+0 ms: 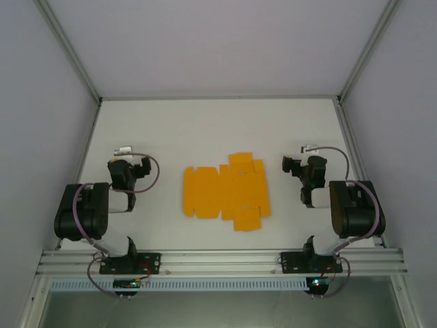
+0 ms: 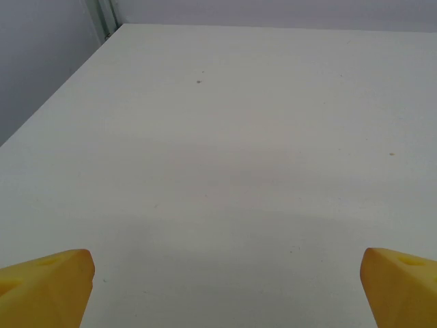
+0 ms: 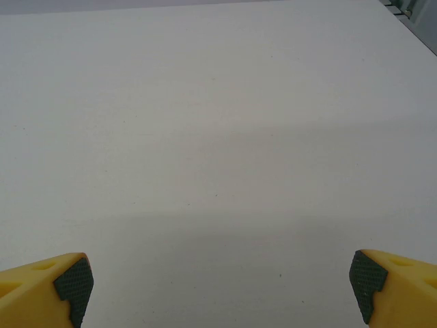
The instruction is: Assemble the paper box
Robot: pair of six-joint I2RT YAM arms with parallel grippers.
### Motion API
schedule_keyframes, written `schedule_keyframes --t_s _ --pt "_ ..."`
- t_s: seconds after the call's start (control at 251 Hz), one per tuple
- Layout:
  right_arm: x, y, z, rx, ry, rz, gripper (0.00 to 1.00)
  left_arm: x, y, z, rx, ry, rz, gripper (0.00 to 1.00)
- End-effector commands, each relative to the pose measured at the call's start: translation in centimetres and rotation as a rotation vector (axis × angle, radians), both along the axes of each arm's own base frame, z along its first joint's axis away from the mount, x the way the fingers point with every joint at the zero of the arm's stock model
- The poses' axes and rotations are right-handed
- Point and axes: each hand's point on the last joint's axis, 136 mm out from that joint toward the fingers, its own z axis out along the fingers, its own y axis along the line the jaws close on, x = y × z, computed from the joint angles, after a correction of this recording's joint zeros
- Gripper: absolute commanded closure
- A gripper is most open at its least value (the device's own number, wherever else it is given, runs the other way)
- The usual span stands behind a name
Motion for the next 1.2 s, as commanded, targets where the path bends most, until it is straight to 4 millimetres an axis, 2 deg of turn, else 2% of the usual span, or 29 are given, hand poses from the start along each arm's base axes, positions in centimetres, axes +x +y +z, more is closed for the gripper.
schedule_keyframes --t_s 0.0,0.802,0.946,1.054,1.197 --pt "0.6 0.3 0.9 0.006 -0.031 0.009 0.01 0.9 -0.2 1.4 0.007 -0.040 -0.012 0.01" --pt "0.5 0.5 0.8 0.015 -0.025 0.025 0.01 0.9 -0.2 1.3 0.005 -0.035 -0.012 0.01" --pt "0.5 0.5 0.9 0.017 -0.029 0.024 0.01 1.2 -1.0 1.3 0.007 -0.025 -0.061 0.00" --pt "0.7 0.2 1.6 0.012 -0.018 0.009 0.01 1.4 -0.9 1.9 0.010 -0.036 -0.057 0.00" --pt "0.5 -0.9 5.1 -0.026 -0.035 -0.059 0.01 1.8 -0.7 4.5 0.024 0.022 -0.030 0.00"
